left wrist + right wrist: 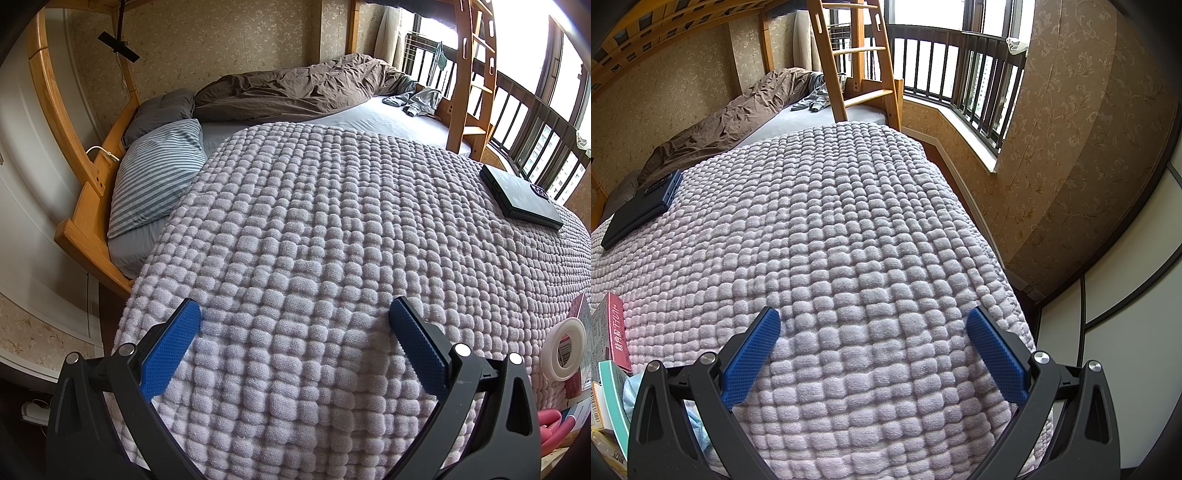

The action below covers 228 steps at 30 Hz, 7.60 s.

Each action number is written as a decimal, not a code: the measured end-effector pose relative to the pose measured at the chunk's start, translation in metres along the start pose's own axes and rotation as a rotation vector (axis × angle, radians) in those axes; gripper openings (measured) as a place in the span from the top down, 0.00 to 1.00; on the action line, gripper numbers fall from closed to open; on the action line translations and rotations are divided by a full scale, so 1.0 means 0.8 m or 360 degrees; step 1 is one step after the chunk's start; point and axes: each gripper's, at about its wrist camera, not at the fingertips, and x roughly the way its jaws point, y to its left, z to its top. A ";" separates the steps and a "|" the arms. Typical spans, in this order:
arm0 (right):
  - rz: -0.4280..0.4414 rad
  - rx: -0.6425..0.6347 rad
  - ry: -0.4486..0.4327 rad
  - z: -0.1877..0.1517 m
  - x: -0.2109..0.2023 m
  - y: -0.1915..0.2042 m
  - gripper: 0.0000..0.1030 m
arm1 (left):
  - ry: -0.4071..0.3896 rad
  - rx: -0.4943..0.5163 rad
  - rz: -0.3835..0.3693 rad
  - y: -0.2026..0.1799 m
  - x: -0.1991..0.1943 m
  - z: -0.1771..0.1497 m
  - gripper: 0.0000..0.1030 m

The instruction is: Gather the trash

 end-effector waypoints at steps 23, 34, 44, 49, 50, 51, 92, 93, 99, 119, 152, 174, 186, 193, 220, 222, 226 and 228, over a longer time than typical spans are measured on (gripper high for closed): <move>0.0000 0.0000 0.0000 0.000 0.000 0.000 0.03 | 0.0000 0.0000 0.0000 0.000 0.000 0.000 0.01; 0.0000 0.0000 0.0000 0.000 0.000 0.000 0.03 | 0.0000 0.0000 0.0000 0.000 0.000 0.000 0.01; 0.0000 0.0000 0.0000 0.000 0.000 0.000 0.03 | 0.0000 0.0000 0.0000 0.000 0.000 0.000 0.01; 0.0000 0.0000 0.0000 0.000 0.000 0.000 0.03 | 0.0000 0.0000 0.0000 0.000 0.000 0.000 0.01; 0.0000 0.0000 0.0000 0.000 0.000 0.000 0.03 | 0.0000 0.0000 0.0000 0.000 0.000 0.000 0.01; 0.0000 0.0000 0.0000 0.000 0.000 0.000 0.03 | 0.0000 0.0000 0.0000 0.000 0.000 0.000 0.01; 0.0000 0.0000 0.0000 0.000 0.000 0.000 0.03 | 0.0000 0.0000 0.0000 0.000 0.000 0.000 0.01; 0.0000 0.0000 0.0000 0.000 0.000 0.000 0.03 | 0.0000 0.0000 0.0000 0.000 0.000 0.000 0.01; 0.0000 0.0000 0.0000 0.000 0.000 0.000 0.03 | 0.0000 0.0000 0.0000 0.000 0.000 0.000 0.01; 0.0001 -0.0003 0.0000 0.001 0.000 -0.001 0.04 | 0.0000 0.0002 -0.0001 0.000 0.000 0.000 0.01; 0.0751 -0.0404 -0.0018 -0.115 -0.176 0.159 0.04 | -0.0304 0.1060 -0.0688 -0.137 -0.191 -0.154 0.01; 0.0781 -0.0492 0.0131 -0.118 -0.125 0.192 0.28 | -0.0340 0.1238 -0.0530 -0.163 -0.145 -0.157 0.22; 0.0831 -0.0535 0.0010 -0.116 -0.179 0.182 0.28 | -0.0394 0.1030 -0.0587 -0.143 -0.189 -0.144 0.25; 0.0847 -0.0498 -0.0005 -0.120 -0.201 0.166 0.28 | -0.0378 0.0826 -0.0716 -0.125 -0.213 -0.133 0.25; 0.0836 -0.0523 0.0123 -0.208 -0.263 0.126 0.28 | -0.0133 0.0704 -0.0768 -0.111 -0.251 -0.201 0.26; 0.0834 -0.0529 0.0133 -0.218 -0.266 0.122 0.28 | -0.0118 0.0714 -0.0776 -0.112 -0.253 -0.207 0.26; 0.0833 -0.0533 0.0160 -0.233 -0.270 0.118 0.28 | -0.0080 0.0726 -0.0807 -0.114 -0.256 -0.221 0.26; 0.0830 -0.0533 0.0168 -0.239 -0.272 0.116 0.28 | -0.0065 0.0733 -0.0817 -0.114 -0.258 -0.230 0.26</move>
